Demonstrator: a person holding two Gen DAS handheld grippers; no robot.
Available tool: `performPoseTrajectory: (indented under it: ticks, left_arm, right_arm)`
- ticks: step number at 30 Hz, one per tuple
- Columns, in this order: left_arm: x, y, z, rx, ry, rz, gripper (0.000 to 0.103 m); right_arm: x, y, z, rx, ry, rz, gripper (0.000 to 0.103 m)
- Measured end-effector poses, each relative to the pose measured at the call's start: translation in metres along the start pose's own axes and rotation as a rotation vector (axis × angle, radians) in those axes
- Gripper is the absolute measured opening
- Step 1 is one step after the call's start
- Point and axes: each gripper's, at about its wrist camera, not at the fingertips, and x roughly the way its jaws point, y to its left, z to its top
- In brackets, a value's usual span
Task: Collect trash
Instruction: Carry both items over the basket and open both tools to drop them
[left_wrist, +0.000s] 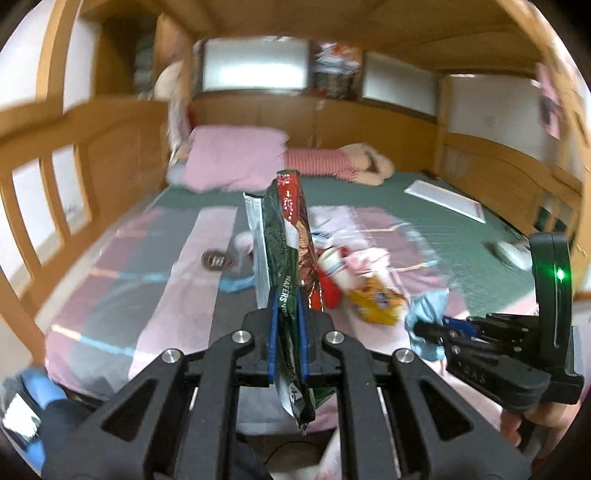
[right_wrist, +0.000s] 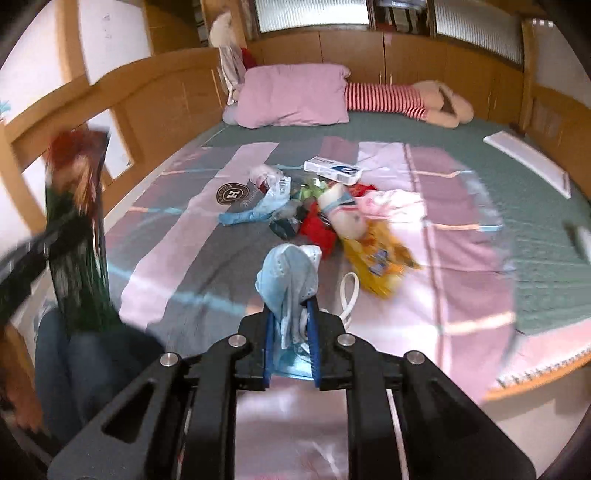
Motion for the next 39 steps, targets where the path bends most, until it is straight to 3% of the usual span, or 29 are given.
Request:
performPoseTrajectory:
  ticks: [5,7,9,11,20,30,34,36,39]
  left_arm:
    - [-0.045,-0.030,0.000,0.074,-0.036,-0.063,0.010]
    - [-0.055,-0.037,0.000,0.094,-0.048,-0.079,0.010]
    - [-0.061,-0.044,0.001,0.114,-0.051,-0.093,0.010]
    - [-0.065,-0.051,0.003,0.130,-0.058,-0.108,0.010]
    - [-0.061,-0.072,-0.011,0.179,-0.012,-0.154,0.010]
    - [-0.059,-0.095,-0.025,0.246,0.039,-0.221,0.012]
    - [-0.058,-0.101,-0.031,0.269,0.054,-0.240,0.028]
    - [-0.060,-0.104,-0.031,0.276,0.049,-0.243,0.041]
    - [-0.063,-0.105,-0.031,0.277,0.040,-0.243,0.046]
  right_arm:
    - [-0.031,-0.010,-0.043,-0.001,0.066,-0.042,0.018]
    - [-0.039,-0.012,-0.059,-0.007,0.100,-0.075,0.027]
    - [-0.051,-0.010,-0.068,-0.025,0.098,-0.077,0.058]
    - [-0.068,-0.010,-0.070,-0.040,0.054,-0.097,0.069]
    - [-0.127,-0.038,-0.053,0.042,-0.157,-0.190,0.073]
    - [-0.149,-0.067,-0.051,0.147,-0.230,-0.229,0.073]
    - [-0.149,-0.069,-0.053,0.158,-0.232,-0.229,0.073]
    - [-0.148,-0.069,-0.052,0.161,-0.231,-0.229,0.073]
    - [-0.147,-0.068,-0.053,0.162,-0.229,-0.226,0.073]
